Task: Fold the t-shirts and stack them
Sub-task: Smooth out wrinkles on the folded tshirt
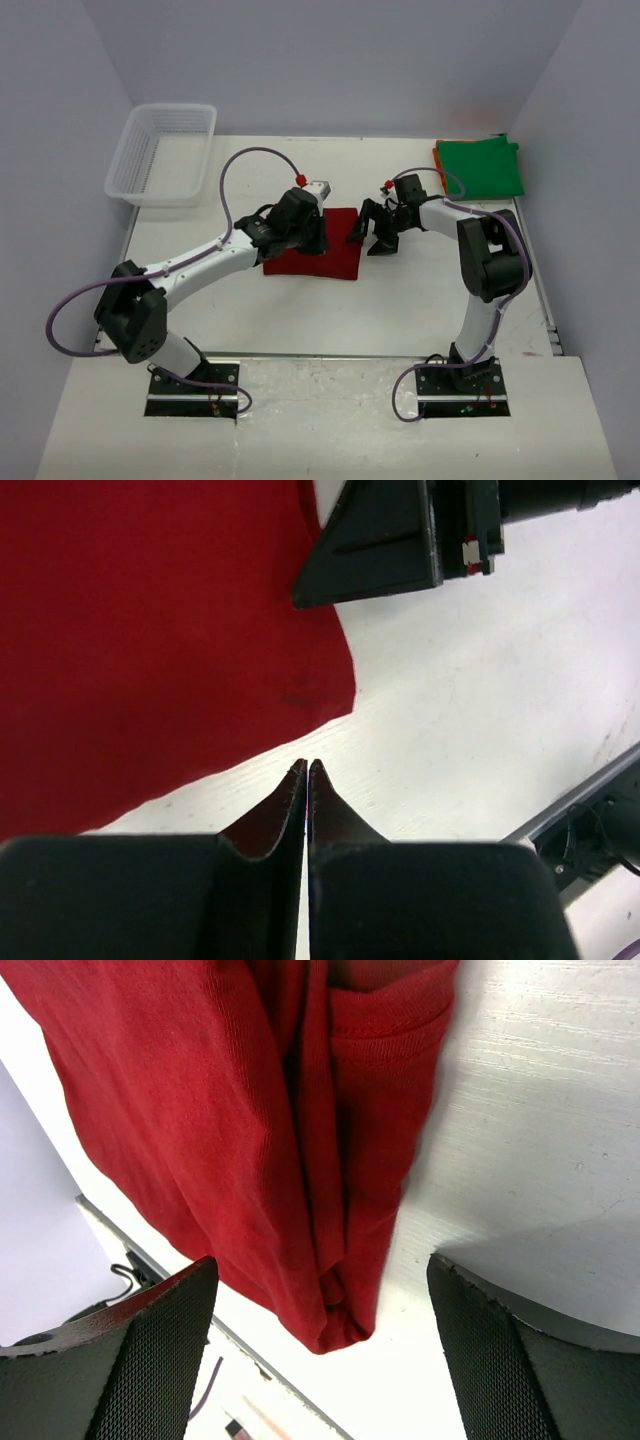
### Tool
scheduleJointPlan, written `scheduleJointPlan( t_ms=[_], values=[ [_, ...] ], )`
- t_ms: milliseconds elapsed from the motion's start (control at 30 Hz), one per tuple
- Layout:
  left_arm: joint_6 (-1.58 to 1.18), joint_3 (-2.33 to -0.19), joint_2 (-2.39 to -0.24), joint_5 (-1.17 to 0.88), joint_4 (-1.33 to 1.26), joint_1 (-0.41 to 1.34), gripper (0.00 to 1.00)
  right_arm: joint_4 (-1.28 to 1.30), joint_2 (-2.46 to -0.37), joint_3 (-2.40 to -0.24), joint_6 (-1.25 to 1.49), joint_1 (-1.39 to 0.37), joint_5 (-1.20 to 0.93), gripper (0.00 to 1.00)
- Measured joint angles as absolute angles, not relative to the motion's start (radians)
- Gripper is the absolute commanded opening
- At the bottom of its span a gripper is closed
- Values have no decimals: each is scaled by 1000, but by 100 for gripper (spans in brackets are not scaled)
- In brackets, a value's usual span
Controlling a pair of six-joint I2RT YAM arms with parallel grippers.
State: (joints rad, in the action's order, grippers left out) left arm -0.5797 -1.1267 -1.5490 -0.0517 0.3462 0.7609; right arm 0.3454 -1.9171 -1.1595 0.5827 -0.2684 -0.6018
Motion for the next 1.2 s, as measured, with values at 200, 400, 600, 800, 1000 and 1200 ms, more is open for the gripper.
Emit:
scheduleJointPlan(
  t_ms=[200,400,600,800,1000,1200],
  values=[
    [-582,-1150,-1506,109,450,757,0,347,-1917,-1159,583,-268,-601,86],
    [-584,-1145,-1529,167,510,725,0,349,-1917,-1160,583,-268,-598,86],
    [-583,-1070,-1526,65,437,720,4,366,-1905,-1161,580,-268,-574,86],
    [-629,-826,-1415,-107,262,723,26,405,-1845,-1151,566,-260,-513,86],
    [-648,-756,-1354,-110,138,765,26,447,-1718,-1151,534,-245,-454,87],
    [-580,-756,-1372,-5,109,868,28,470,-1627,-1151,511,-235,-418,87]
  ],
)
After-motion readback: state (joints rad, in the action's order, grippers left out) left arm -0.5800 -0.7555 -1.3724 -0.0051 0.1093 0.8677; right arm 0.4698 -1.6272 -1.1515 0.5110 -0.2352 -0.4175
